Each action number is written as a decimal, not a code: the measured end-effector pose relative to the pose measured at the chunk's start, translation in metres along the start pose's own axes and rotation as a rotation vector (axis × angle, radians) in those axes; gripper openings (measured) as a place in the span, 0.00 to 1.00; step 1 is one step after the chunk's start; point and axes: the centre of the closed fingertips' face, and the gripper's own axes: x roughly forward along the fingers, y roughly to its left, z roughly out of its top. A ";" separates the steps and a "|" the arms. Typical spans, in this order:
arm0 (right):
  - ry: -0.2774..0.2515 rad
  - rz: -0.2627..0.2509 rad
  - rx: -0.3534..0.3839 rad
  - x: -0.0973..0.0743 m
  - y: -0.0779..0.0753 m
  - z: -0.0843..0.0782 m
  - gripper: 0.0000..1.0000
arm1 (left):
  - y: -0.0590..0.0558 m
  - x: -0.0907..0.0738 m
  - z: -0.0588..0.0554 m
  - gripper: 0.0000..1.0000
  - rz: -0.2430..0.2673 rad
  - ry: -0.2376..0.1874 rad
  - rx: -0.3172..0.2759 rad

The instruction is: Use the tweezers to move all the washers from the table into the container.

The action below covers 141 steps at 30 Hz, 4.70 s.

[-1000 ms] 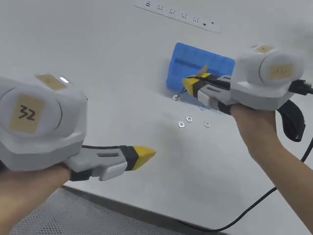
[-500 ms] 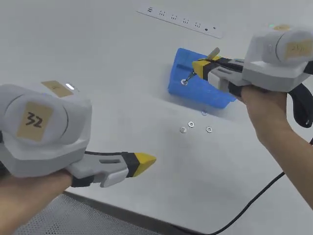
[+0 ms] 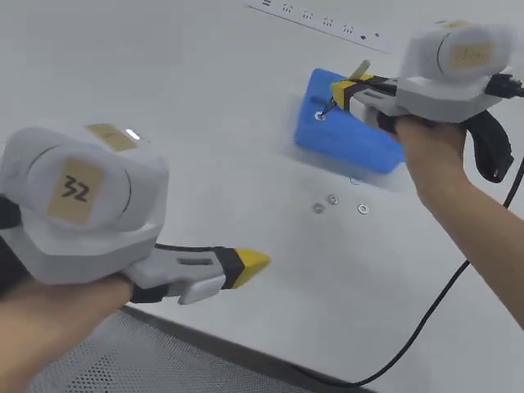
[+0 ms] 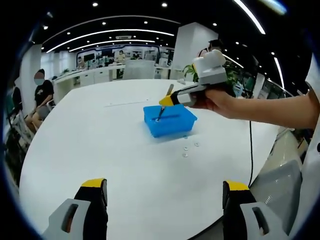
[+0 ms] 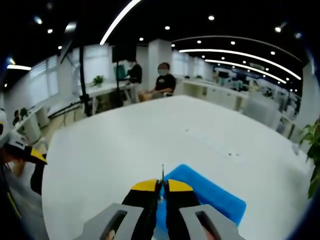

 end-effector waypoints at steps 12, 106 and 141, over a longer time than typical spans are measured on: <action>0.052 0.012 0.000 0.021 0.000 -0.014 0.01 | 0.005 -0.001 0.000 0.98 0.008 -0.001 -0.010; 0.101 0.079 0.058 -0.070 0.065 -0.087 0.03 | -0.002 0.000 0.002 0.98 -0.006 0.021 0.066; 0.056 0.061 0.009 -0.084 0.055 -0.057 0.02 | -0.003 -0.002 0.006 0.97 -0.004 0.017 0.096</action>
